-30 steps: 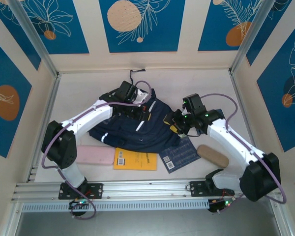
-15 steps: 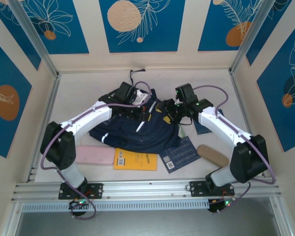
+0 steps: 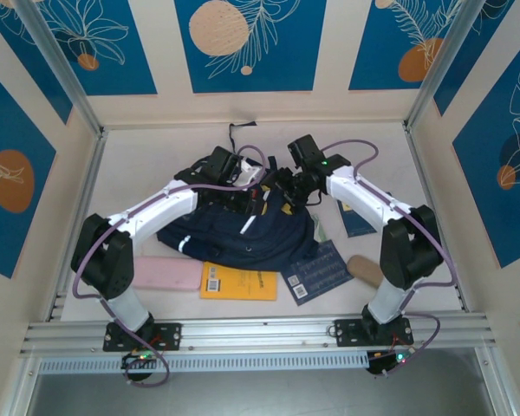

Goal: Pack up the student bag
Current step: Rotate the student bag at the center of the table.

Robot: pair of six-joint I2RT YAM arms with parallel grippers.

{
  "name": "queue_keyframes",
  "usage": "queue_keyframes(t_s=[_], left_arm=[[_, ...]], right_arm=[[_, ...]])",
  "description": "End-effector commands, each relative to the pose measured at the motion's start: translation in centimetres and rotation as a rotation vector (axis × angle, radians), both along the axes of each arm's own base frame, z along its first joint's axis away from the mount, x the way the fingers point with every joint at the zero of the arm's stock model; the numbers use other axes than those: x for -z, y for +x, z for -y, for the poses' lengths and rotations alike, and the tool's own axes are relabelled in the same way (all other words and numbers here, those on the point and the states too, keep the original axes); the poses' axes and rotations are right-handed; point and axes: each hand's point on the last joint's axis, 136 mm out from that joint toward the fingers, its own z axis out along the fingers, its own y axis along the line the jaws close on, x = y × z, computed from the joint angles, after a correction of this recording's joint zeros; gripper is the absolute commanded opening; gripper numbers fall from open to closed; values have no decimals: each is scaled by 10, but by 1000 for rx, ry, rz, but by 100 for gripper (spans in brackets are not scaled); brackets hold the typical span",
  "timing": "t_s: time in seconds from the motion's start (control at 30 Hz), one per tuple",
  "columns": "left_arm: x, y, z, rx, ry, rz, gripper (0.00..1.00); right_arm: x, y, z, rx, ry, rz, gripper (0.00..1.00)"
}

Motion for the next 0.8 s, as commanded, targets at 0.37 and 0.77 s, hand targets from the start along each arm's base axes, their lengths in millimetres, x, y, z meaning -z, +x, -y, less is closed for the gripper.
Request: queue_keyframes(t_s=[0.37, 0.77], left_arm=[[-33, -6, -4, 2, -10, 90, 18], [21, -67, -114, -312, 253, 15, 52]], right_arm=[[4, 7, -3, -41, -27, -8, 0], [-4, 17, 19, -75, -26, -42, 0]])
